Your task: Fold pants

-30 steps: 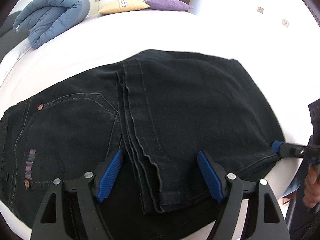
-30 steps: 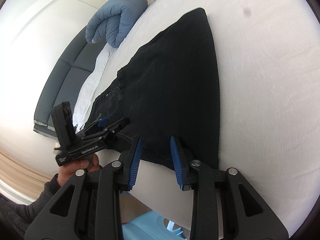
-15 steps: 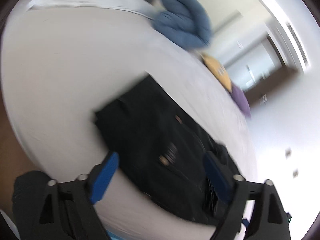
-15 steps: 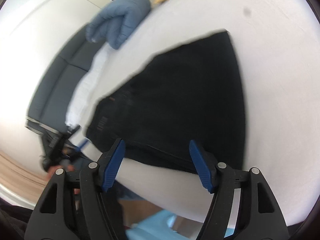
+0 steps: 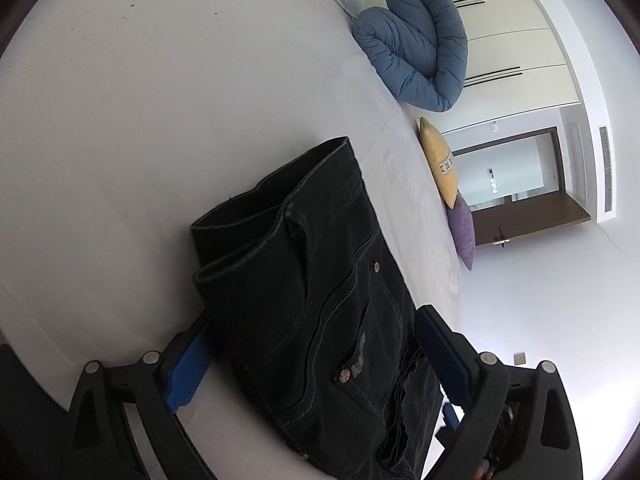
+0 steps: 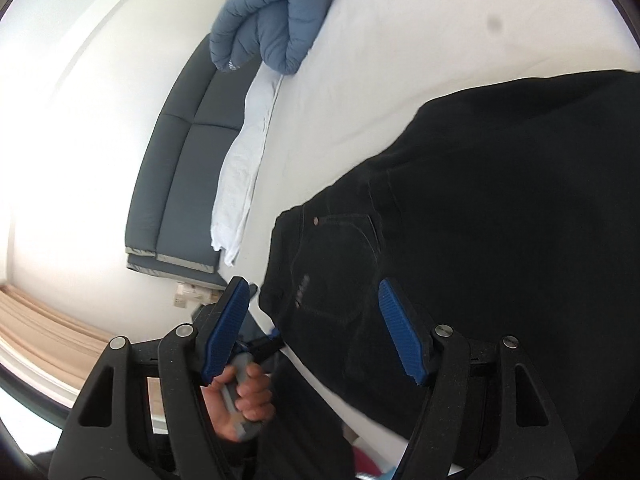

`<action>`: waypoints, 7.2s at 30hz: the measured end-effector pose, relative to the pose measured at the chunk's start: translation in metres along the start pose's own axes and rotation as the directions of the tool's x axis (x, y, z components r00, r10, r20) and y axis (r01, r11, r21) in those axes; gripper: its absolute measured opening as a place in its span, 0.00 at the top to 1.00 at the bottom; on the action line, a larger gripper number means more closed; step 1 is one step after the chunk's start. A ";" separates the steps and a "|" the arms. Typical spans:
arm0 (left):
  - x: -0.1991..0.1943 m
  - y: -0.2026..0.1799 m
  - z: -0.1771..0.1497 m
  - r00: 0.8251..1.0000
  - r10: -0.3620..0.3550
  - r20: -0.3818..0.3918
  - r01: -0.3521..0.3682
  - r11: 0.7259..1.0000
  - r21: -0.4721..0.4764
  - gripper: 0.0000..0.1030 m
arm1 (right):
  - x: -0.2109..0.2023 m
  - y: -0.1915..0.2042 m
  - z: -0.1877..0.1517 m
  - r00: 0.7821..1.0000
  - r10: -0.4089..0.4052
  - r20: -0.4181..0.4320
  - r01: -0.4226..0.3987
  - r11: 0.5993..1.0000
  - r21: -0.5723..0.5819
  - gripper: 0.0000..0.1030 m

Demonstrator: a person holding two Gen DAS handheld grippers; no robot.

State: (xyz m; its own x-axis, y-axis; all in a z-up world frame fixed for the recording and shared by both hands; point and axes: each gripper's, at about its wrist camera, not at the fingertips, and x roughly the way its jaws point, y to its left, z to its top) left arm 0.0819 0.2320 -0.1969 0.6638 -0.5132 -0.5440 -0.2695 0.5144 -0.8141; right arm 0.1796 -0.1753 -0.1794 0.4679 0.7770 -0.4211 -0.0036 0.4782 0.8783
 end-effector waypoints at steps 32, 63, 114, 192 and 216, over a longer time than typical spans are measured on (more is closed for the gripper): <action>0.012 -0.052 -0.005 0.995 0.090 0.045 -0.097 0.978 0.183 0.88 | 0.103 -0.048 0.030 0.983 -0.103 -0.154 0.115 0.991 0.069 0.66; 0.135 -0.228 -0.292 0.927 0.375 0.012 -0.088 0.184 0.979 0.89 | -0.040 -0.086 0.044 0.992 -0.117 -0.043 0.120 0.989 0.091 0.48; 0.077 -0.263 -0.256 0.958 0.282 -0.040 -0.060 0.336 0.940 0.31 | -0.190 -0.111 0.011 0.968 -0.137 0.209 0.128 0.990 0.053 0.67; 0.125 -0.178 -0.163 0.873 0.312 -0.375 0.075 0.674 0.735 0.10 | -0.150 -0.117 -0.015 0.955 -0.267 0.129 0.250 0.959 0.137 0.40; 0.146 -0.177 -0.144 0.794 0.206 -0.572 0.179 0.820 0.544 0.79 | -0.144 -0.130 0.010 0.983 -0.148 0.109 0.132 0.982 0.138 0.85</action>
State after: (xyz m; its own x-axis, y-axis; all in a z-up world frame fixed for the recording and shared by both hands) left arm 0.1259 -0.0333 -0.1616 0.0725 -0.6944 -0.7159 0.2778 0.7034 -0.6542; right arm 0.1219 -0.3536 -0.2310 0.5565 0.6486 -0.5193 0.1804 0.5157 0.8375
